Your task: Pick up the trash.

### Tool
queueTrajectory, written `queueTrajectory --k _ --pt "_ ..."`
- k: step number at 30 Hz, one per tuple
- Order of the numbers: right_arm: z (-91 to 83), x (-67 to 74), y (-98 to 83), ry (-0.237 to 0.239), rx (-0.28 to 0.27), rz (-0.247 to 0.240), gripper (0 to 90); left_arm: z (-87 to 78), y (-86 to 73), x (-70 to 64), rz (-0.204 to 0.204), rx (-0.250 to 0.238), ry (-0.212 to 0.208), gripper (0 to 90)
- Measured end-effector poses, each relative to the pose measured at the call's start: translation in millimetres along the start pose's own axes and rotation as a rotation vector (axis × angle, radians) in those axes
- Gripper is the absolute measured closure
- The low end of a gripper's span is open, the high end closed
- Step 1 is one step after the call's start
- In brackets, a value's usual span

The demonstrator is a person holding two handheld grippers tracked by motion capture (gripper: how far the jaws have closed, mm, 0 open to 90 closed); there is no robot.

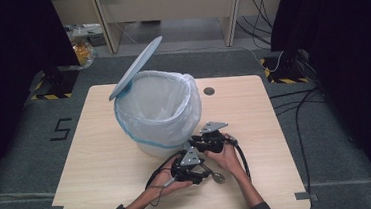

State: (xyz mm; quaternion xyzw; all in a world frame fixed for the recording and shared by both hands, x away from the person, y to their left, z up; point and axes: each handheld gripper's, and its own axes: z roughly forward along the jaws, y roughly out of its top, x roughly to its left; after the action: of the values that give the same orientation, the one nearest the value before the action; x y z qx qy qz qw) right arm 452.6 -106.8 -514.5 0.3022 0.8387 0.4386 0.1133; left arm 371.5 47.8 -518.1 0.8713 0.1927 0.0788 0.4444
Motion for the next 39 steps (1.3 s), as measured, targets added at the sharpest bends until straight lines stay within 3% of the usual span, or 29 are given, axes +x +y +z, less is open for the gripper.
queueTrajectory --k 4,14,21,28,35,37,39 --pt "0.1 -0.2 -0.1 0.002 -0.002 0.002 71.9 -3.6 -2.8 -1.0 0.017 -0.001 -0.002 54.6" --pt "0.1 -0.4 0.3 0.003 0.001 0.001 71.9 -5.0 6.6 -7.7 0.036 -0.036 -0.014 49.9" --pt "0.4 -1.0 0.2 0.006 -0.004 -0.001 71.9 9.1 6.2 -7.4 0.033 0.011 -0.050 50.9" --pt "0.4 -1.0 0.3 0.008 -0.002 0.000 71.8 1.2 -0.8 -5.3 0.048 0.045 -0.051 53.6" --pt "0.4 -1.2 0.4 0.011 -0.001 0.004 71.8 -11.5 -10.3 -5.3 0.059 0.038 -0.057 71.3" --pt "0.5 -1.3 0.4 0.012 -0.002 0.004 71.8 -13.1 -11.5 -6.8 0.080 0.038 -0.057 78.3" --pt "0.6 -1.7 0.6 0.012 -0.001 0.000 71.8 -14.4 -12.3 -7.3 0.094 0.039 -0.058 78.9"
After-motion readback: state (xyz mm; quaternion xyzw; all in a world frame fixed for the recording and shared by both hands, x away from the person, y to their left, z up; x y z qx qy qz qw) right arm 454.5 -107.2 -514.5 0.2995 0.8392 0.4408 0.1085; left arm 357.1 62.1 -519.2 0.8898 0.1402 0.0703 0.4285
